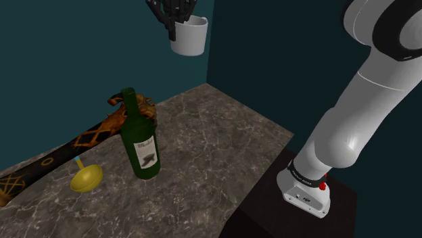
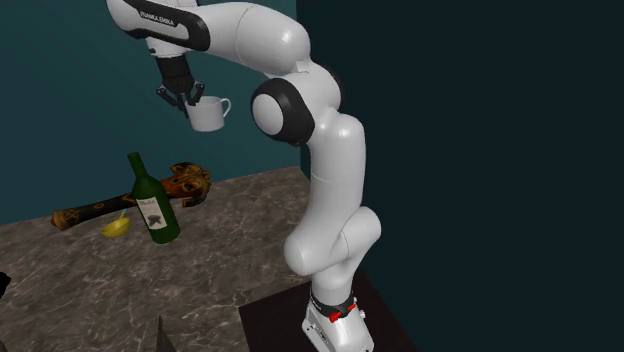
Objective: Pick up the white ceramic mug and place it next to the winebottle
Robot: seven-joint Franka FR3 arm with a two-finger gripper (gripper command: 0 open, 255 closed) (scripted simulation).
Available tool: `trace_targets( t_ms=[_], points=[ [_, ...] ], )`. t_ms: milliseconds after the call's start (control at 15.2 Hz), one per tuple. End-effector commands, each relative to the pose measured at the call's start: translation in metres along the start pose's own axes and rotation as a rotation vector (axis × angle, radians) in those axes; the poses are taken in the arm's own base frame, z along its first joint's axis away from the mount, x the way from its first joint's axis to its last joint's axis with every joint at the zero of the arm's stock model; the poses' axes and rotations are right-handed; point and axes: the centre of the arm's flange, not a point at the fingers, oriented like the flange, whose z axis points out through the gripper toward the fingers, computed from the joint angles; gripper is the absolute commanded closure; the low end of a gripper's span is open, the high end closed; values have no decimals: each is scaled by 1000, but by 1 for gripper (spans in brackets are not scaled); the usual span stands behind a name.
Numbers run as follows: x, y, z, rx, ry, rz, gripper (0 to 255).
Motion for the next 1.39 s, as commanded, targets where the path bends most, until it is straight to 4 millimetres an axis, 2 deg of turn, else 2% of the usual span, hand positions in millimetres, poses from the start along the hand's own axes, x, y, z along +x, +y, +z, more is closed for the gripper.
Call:
trace_targets(
  t_ms=[0, 1320],
  points=[
    [-1, 0, 11, 1, 0, 0, 255],
    [-6, -6, 116, 1, 0, 0, 255]
  ],
)
